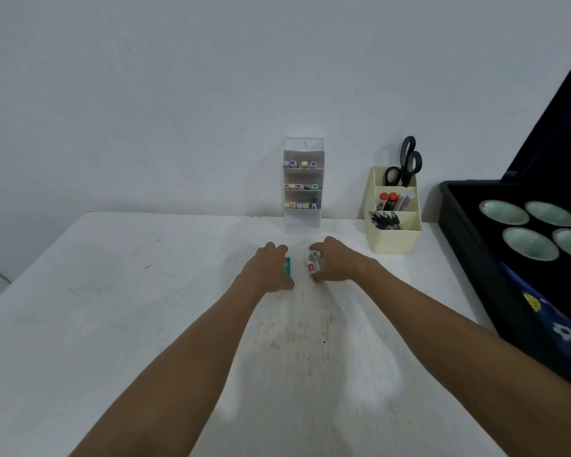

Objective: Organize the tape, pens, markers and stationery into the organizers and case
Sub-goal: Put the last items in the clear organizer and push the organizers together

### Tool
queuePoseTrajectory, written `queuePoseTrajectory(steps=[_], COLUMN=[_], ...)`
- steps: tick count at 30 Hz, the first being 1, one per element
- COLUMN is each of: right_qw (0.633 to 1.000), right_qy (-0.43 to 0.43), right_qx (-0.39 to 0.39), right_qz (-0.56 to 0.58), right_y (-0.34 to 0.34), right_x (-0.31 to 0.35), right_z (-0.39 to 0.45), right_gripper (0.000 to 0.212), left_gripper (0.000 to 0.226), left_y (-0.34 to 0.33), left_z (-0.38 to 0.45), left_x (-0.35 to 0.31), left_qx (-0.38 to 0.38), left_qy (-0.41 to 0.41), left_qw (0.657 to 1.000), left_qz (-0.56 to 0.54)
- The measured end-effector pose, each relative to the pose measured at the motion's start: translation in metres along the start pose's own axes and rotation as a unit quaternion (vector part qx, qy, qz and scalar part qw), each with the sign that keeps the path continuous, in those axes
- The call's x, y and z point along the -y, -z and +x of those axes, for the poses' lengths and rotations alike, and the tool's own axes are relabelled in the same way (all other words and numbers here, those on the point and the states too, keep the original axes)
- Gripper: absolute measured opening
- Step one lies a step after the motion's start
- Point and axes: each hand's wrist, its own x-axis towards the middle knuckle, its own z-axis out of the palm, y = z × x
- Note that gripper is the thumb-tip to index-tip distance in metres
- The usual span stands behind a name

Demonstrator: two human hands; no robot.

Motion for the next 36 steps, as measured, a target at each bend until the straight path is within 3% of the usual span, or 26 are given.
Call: queuePoseTrajectory(steps=[4, 12, 16, 21, 28, 36], right_qw=[0.994, 0.963, 0.955, 0.941, 0.913, 0.92], right_qy=[-0.028, -0.05, -0.056, -0.046, -0.032, -0.033], right_qx=[-0.061, -0.2, -0.242, -0.275, -0.331, -0.322], right_qz=[0.085, 0.174, 0.165, 0.193, 0.236, 0.221], right_y=[-0.018, -0.057, -0.058, -0.051, -0.022, -0.018], right_x=[-0.005, 0.002, 0.009, 0.009, 0.011, 0.002], right_z=[-0.019, -0.026, -0.021, -0.009, 0.018, 0.051], right_gripper=[0.086, 0.06, 0.046, 0.021, 0.035, 0.027], left_gripper=[0.076, 0.069, 0.049, 0.041, 0.041, 0.038], left_y=[-0.015, -0.047, -0.052, -0.044, -0.001, 0.002], left_z=[-0.013, -0.027, -0.02, -0.004, 0.038, 0.073], left_x=[0.009, 0.001, -0.005, -0.011, -0.021, -0.023], left_qx=[-0.071, -0.175, -0.223, -0.233, -0.282, -0.243], left_qy=[0.042, 0.079, 0.071, 0.075, 0.033, 0.019], left_qw=[0.994, 0.973, 0.964, 0.955, 0.943, 0.962], left_qz=[-0.073, -0.125, -0.13, -0.169, -0.175, -0.128])
